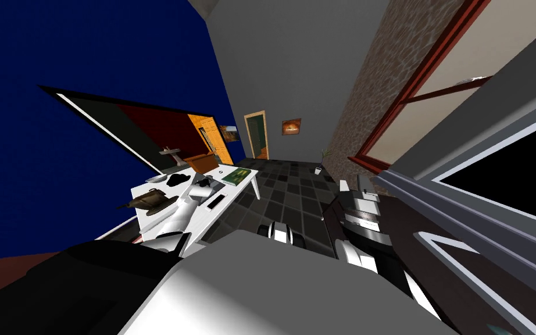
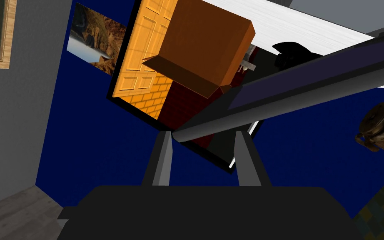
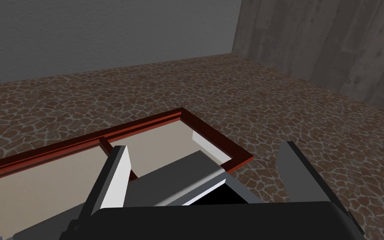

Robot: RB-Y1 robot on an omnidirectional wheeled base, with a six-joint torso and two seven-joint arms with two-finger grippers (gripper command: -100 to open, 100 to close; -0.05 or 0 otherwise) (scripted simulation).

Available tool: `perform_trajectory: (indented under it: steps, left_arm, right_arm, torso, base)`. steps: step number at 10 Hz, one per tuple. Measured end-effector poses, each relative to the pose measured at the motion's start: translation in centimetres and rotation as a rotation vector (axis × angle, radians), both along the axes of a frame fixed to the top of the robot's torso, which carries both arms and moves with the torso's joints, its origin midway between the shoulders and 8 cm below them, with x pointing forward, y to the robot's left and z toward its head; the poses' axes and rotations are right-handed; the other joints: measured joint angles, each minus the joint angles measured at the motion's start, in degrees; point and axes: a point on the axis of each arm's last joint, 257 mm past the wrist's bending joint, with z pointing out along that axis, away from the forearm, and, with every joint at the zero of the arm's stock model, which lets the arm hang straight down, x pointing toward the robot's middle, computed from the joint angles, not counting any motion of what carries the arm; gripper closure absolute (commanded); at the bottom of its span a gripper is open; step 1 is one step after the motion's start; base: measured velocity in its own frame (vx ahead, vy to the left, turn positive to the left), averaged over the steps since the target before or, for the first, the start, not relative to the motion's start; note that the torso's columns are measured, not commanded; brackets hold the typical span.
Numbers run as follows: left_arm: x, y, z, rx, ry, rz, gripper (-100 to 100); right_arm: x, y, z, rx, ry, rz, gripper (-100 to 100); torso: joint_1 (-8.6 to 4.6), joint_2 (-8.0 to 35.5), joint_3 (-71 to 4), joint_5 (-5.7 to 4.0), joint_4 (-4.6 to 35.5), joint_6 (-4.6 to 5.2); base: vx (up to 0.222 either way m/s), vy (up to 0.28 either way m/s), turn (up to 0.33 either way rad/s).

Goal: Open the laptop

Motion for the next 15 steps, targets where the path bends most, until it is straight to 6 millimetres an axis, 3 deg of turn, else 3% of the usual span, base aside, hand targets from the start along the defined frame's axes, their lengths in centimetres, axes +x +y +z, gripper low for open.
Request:
perform_trajectory:
  steps: [4, 6, 7, 14, 15]
  left_arm:
    - [-1.7, 2.4, -2.2, -0.016, 0.048, 0.028, 100]
    - [-3.1, 4.2, -2.3, -0.004, 0.07, 0.032, 100]
    - [-3.6, 4.7, -2.8, -0.004, 0.075, 0.033, -100]
    - [-3.3, 5.6, 2.5, -0.002, 0.073, 0.071, -100]
    - [-3.4, 5.6, 2.6, -0.003, 0.075, 0.073, 0]
  right_arm:
    - [0.0, 0.0, 0.0, 0.0, 0.0, 0.0, 0]
    - [0.0, 0.0, 0.0, 0.0, 0.0, 0.0, 0]
    - [0.0, 0.0, 0.0, 0.0, 0.0, 0.0, 0]
    - [0.0, 0.0, 0.0, 0.0, 0.0, 0.0, 0]
    - [0.0, 0.0, 0.0, 0.0, 0.0, 0.0, 0]
  torso:
    - [0.03, 0.2, 0.1, -0.08, 0.1, -0.42]
    - [-0.56, 0.1, 0.0, -0.4, 0.1, 0.06]
    - [-0.59, 0.2, 0.1, -0.47, 0.2, -0.14]
    - [-0.7, 0.1, 0.0, -0.5, 0.2, 0.02]
    - [-0.69, 0.0, 0.0, -0.5, 0.1, 0.01]
  base:
    - [0.014, -0.031, -0.08]
    - [0.006, -0.05, -0.118]
    - [-0.023, -0.007, -0.061]
    - [-0.048, 0.009, -0.055]
    - [0.0, 0.0, 0.0]
